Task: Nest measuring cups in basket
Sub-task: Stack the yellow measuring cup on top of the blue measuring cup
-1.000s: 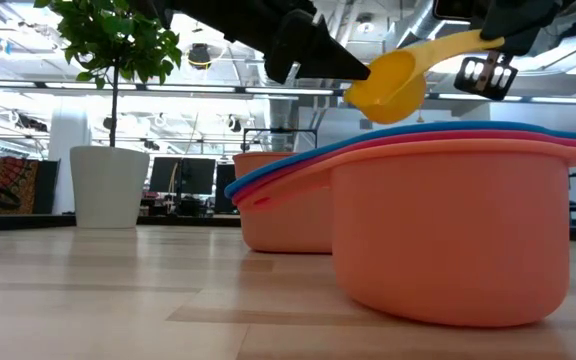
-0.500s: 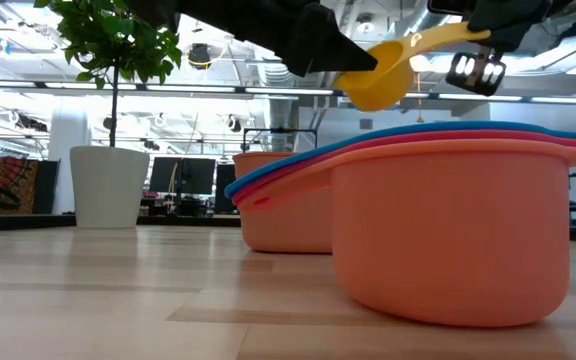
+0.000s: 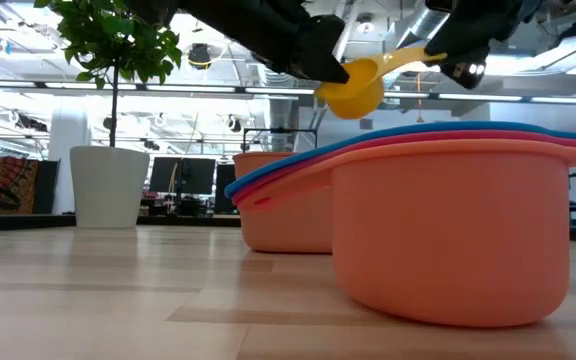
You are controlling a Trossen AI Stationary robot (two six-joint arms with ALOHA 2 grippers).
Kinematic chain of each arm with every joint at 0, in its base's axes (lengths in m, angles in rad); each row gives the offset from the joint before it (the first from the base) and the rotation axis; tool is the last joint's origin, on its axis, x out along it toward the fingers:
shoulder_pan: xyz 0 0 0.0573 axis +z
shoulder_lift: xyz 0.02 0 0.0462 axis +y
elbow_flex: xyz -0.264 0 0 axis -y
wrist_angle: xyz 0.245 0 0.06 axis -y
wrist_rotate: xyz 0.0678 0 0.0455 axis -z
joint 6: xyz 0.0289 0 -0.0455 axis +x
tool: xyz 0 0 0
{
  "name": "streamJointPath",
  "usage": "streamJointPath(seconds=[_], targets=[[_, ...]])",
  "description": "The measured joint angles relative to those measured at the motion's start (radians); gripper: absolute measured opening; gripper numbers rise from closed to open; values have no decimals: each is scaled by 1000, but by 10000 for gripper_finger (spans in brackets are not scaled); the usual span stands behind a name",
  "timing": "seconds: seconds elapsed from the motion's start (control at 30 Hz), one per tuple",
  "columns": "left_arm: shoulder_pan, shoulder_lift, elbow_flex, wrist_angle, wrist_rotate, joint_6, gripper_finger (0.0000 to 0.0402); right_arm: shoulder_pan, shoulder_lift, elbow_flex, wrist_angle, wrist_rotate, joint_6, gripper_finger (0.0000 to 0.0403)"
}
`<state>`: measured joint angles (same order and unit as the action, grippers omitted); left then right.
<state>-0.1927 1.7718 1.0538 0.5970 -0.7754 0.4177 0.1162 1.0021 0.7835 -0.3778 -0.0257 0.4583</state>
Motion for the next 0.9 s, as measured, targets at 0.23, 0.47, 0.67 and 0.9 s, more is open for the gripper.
streamJointPath(seconds=[0.23,0.47,0.67,0.9], targets=[[-5,0,0,3,-166,-126,1,17,-146,-1,-55,355,-57,124],[-4,0,-5,77,-267,-290,0,120,-231,-48,73,763,-31,149],[-1,0,-41,193,-255,-362,0,221,-144,-207,451,893,-108,143],[1,0,-92,326,-136,-336,0,307,46,-292,971,896,-281,132]])
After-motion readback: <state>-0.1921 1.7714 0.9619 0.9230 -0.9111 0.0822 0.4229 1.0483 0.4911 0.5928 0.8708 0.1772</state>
